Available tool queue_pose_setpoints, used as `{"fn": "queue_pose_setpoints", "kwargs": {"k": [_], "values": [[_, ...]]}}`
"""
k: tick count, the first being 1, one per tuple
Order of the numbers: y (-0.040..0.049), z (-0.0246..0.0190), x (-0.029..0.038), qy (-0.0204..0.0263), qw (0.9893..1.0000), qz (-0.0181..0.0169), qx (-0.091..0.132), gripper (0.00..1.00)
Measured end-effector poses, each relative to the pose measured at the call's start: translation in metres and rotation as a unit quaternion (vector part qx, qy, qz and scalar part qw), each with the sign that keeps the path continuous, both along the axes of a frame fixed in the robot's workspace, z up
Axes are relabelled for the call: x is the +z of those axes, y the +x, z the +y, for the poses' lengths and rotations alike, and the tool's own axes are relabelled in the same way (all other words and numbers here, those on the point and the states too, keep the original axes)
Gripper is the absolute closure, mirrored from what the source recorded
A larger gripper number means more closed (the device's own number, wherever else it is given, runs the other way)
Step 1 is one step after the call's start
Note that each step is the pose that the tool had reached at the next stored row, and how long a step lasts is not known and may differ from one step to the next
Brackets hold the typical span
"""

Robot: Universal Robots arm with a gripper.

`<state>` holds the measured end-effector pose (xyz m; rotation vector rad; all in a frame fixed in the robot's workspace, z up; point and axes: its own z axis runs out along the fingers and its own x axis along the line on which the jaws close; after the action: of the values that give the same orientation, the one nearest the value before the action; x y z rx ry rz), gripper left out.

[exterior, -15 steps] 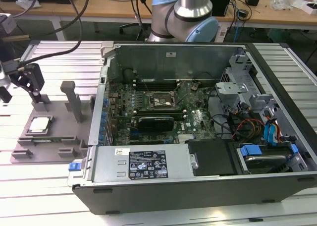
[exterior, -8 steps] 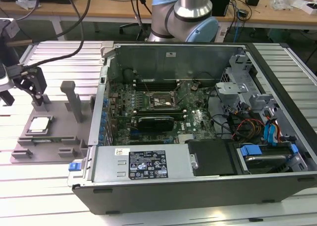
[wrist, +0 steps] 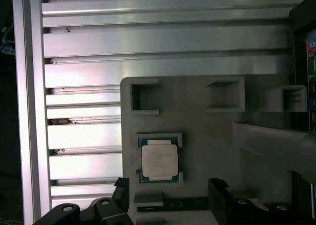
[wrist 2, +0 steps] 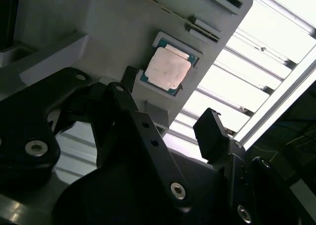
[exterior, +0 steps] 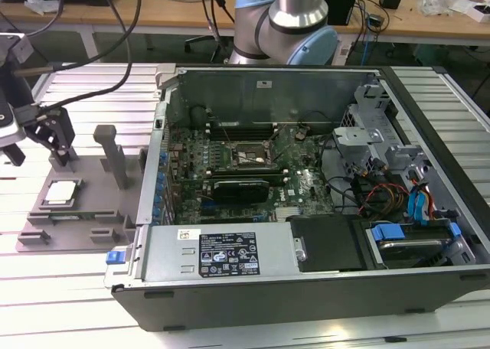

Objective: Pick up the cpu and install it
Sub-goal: 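Pick up the cpu and move it towards the insertion slot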

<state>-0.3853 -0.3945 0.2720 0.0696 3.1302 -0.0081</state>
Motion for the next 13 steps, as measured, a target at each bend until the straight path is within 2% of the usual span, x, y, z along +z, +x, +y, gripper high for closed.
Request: {"fn": "queue_pose_setpoints", "kwargs": {"k": [13], "values": [[0.0018, 0.0000, -0.0124, 0.0000, 1.0000, 0.0000, 0.000, 0.26]]}}
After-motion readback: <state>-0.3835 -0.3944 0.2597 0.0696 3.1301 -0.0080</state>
